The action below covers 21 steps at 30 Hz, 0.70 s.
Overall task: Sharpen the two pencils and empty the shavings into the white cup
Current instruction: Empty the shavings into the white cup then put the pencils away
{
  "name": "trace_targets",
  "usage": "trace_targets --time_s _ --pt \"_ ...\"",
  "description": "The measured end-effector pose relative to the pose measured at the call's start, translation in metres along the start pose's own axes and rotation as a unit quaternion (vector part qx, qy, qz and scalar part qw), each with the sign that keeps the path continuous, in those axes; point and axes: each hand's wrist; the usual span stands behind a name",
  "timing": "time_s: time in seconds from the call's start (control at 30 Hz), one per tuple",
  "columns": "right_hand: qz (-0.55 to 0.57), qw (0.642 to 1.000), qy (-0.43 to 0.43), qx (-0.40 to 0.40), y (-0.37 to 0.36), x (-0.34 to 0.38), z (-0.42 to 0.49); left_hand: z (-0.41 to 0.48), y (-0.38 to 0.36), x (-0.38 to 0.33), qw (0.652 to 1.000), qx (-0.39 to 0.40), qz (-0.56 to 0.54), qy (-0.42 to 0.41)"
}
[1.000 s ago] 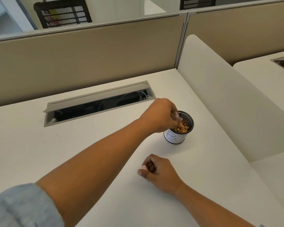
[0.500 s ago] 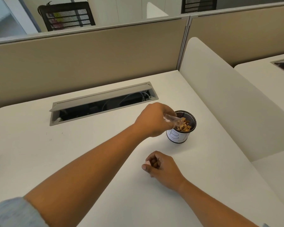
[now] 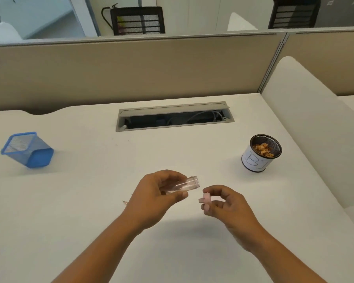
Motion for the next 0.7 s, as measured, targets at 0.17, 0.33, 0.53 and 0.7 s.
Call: trace_targets --time_s 0.17,0.33,0.53,0.7 --pt "0.036 0.999 0.012 0.039 -0.041 0.023 -0.025 -0.048 0.031 0.042 0.999 -0.045 0.000 0.014" --pt "-0.037 0.997 0.019 0.071 -0.086 0.028 -0.039 -0.077 0.056 0.066 0.998 -0.059 0.004 0.006" --pt "-0.102 0.990 0.044 0.086 -0.126 0.032 -0.046 -0.102 0.082 0.079 0.997 -0.070 -0.012 -0.007" --pt "-0.155 0.979 0.063 0.113 -0.152 0.033 -0.050 -0.118 0.093 0.086 0.998 -0.067 0.009 -0.020"
Point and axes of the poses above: each hand's wrist, its own z-axis towards the middle knuckle, its own y-axis out of the back of the hand, x = y × z, and after that the axes turned 5 degrees about y, right-handed
